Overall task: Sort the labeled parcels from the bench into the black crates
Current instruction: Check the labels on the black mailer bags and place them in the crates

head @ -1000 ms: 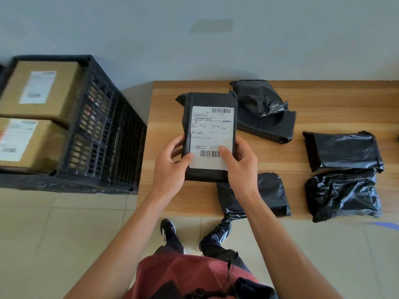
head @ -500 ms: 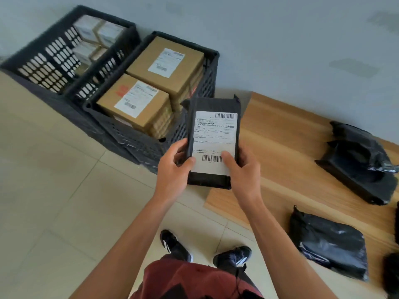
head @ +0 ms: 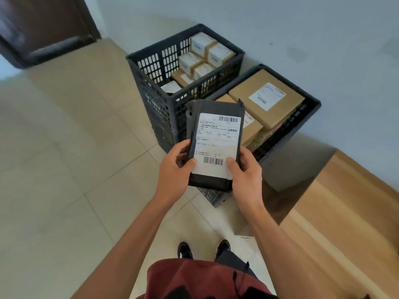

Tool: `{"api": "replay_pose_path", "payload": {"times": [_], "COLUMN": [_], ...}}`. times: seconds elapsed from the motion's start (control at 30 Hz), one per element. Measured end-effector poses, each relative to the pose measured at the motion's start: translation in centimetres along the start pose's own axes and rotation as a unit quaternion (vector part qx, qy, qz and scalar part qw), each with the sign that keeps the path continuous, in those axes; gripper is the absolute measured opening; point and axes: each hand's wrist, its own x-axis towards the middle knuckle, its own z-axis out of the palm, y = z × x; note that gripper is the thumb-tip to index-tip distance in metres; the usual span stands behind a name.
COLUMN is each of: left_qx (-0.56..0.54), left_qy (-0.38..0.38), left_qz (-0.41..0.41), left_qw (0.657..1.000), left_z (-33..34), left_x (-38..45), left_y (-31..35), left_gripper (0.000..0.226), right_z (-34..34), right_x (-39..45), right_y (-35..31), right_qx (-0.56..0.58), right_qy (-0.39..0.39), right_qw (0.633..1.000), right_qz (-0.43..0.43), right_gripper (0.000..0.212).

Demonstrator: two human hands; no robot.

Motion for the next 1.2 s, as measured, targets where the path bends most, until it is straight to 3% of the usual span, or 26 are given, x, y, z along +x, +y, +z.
{"api": "replay_pose_path", "payload": {"times": [0.2,0.73,1.0,1.2], "left_qx": [0.007,0.042,0.049,0.060], "left_qy": [0.058,0.108,0.077,-0.021], "left_qz": [-0.024,-0.035,-0.027,-0.019], "left_qw": [0.998,0.993,0.995,0.998], "left_z": [-3.2,-5.7,-9.8,-14.8], "left_x": [3.3,17.9,26.9,36.2], "left_y": [-0.5,2.9,2.3,2.4], "left_gripper": [0.048,0.048,0.044,0.037], "right_z": [4.7,13.0,19.2,26.0], "right_x": [4.1,19.3,24.8,29.2], "right_y": [-0.2,-2.5,-3.9,-5.5], "right_qx": [-0.006,-0.005,-0.018,-0.004], "right_qy": [-0.049,-0.113,-0.091,-0.056], "right_qw": [0.999,0.994,0.996,0.998], "right_qz": [0.011,0.002,-0.006,-0.004], "right_gripper": [0.028,0.027,0.030,0.030]}}
